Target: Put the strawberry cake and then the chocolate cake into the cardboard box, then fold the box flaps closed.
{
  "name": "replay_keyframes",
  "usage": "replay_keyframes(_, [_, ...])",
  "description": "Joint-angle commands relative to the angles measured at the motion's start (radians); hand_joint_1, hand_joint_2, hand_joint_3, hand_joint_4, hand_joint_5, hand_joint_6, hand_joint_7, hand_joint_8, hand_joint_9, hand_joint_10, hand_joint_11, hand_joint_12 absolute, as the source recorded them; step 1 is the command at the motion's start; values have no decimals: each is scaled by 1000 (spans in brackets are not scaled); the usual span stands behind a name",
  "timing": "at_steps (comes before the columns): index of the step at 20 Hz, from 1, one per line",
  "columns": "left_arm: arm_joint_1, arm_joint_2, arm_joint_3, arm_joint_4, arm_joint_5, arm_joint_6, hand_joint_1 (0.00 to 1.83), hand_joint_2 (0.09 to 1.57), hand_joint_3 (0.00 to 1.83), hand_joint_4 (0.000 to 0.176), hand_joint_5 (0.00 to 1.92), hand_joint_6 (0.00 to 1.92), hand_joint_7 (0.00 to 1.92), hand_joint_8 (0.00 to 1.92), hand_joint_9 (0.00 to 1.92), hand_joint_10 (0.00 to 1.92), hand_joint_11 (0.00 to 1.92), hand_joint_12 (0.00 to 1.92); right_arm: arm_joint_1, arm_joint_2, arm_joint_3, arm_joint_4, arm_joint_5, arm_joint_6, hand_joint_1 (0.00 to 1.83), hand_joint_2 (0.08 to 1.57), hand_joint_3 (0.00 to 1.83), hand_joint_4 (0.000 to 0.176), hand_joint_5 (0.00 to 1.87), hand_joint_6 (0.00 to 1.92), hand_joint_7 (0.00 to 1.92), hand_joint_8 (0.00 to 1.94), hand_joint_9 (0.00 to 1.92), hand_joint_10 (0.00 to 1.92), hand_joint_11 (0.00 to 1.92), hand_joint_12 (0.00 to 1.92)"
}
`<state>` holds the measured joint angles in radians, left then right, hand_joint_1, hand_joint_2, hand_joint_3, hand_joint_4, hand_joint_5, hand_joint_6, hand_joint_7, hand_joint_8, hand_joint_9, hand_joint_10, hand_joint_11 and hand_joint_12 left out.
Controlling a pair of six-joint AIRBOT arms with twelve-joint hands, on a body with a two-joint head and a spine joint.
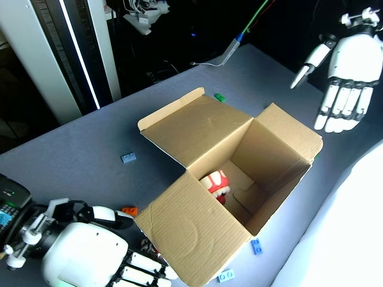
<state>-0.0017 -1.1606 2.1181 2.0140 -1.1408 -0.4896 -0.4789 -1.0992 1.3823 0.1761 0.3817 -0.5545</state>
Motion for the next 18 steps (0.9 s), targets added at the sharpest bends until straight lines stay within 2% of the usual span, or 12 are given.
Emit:
replay_keyframes(1, [2, 15, 1, -90, 11, 11, 8, 1223, 2, 0, 269, 4, 304, 3, 322, 2, 34, 774, 4, 10, 10, 10, 114, 0, 969, 1005, 0, 4, 0, 0, 56, 3, 56, 19, 14, 10])
replay_keyframes(7, [147, 18, -53, -243, -31, 107, 28, 1239, 5, 0, 264, 2, 292, 0, 318, 0, 47, 763, -11, -25, 57, 10, 116, -5, 975, 977, 0, 0, 17, 7, 110, 22, 70, 22, 11, 16])
replay_keyframes(9, [206, 18, -79, -276, -34, 132, 11, 1232, 1, 0, 272, 3, 293, 1, 326, 3, 54, 761, -13, -28, 57, 10, 117, -6, 952, 1021, 9, 0, 0, 0, 61, 0, 56, 15, 0, 0])
replay_keyframes(14, [253, 18, -97, -312, -42, 174, 0, 1216, 0, 0, 249, 0, 261, 0, 309, 0, 53, 760, -14, -27, 57, 9, 120, -6, 1021, 1004, 0, 4, 8, 3, 65, 7, 43, 10, 4, 2])
replay_keyframes(15, [254, 18, -95, -318, -52, 190, 0, 1221, 0, 0, 255, 3, 270, 4, 319, 4, 57, 767, -14, -27, 57, 9, 120, -8, 1042, 1010, 0, 0, 115, 28, 216, 33, 183, 107, 0, 560])
replay_keyframes(16, [258, 18, -94, -330, -72, 210, 0, 1222, 0, 0, 268, 8, 269, 3, 322, 5, 56, 773, -16, -27, 57, 9, 120, -9, 1118, 1037, 4, 0, 423, 220, 583, 125, 378, 683, 0, 1421])
replay_keyframes(17, [275, 18, -90, -355, -86, 224, 0, 1222, 0, 0, 268, 8, 269, 3, 322, 5, 56, 773, -19, -26, 57, 9, 120, -13, 1118, 1037, 4, 0, 423, 220, 583, 125, 378, 683, 0, 1421])
replay_keyframes(18, [292, 18, -86, -371, -94, 227, 0, 1222, 0, 0, 286, 3, 273, 1, 329, 2, 47, 809, -21, -26, 57, 9, 120, -17, 1169, 1026, 0, 0, 568, 317, 713, 203, 465, 932, 81, 1637])
